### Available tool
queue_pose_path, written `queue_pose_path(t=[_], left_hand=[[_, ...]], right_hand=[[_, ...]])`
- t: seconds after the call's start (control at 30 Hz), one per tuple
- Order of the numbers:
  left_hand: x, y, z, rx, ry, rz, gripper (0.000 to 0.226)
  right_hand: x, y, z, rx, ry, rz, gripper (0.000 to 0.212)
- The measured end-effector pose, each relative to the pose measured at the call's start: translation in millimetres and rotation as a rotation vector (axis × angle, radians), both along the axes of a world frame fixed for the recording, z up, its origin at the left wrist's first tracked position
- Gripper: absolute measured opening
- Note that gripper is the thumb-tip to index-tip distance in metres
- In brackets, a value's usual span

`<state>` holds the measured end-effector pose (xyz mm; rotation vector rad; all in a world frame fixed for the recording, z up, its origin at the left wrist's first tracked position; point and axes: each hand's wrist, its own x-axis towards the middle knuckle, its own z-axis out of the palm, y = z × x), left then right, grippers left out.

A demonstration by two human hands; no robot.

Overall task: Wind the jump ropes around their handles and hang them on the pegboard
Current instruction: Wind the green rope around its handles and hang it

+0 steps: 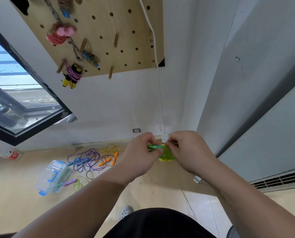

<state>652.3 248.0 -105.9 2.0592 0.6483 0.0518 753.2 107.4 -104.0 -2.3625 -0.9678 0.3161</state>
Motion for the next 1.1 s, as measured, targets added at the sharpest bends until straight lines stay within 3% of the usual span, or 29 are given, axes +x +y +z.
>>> queue_pose_path(t=[0.13, 0.23, 0.57, 0.73, 0.8, 0.93, 1.1], left_hand=[[-2.0, -6.5, -2.0, 0.155, 0.042, -0.223, 0.024], [4.0, -6.0, -1.3, 0.191, -0.026, -0.124, 0.023], [16.1, -16.9, 10.7, -0.245, -0.103, 0.103, 0.017], [27.7, -25.4, 21.5, -0.398, -0.247, 0.333, 0.017], [28.3, -22.6, 27.2, -0.567, -0.310, 0.409, 0.017], [20.8, -25.5, 36.8, -0.869, -0.324, 0.382, 0.011], [16.3, -29.6, 44.1, -1.028, -0.351, 0.400, 0.003]], right_hand=[[7.9, -1.3, -4.1, 0.126, 0.138, -0.103, 0.020], [4.5, -0.5, -2.3, 0.164, 0.115, -0.109, 0.019], [-1.2, -10.7, -4.0, 0.400, 0.140, -0.306, 0.019], [-13.7, -10.3, -0.5, 0.444, -0.231, -0.151, 0.016], [-17.6, -11.2, -4.2, 0.468, -0.261, -0.129, 0.016], [-21.2, -19.6, -7.5, 0.666, 0.051, -0.226, 0.015], [-19.6, -25.4, -5.2, 0.878, 0.603, -0.182, 0.019]])
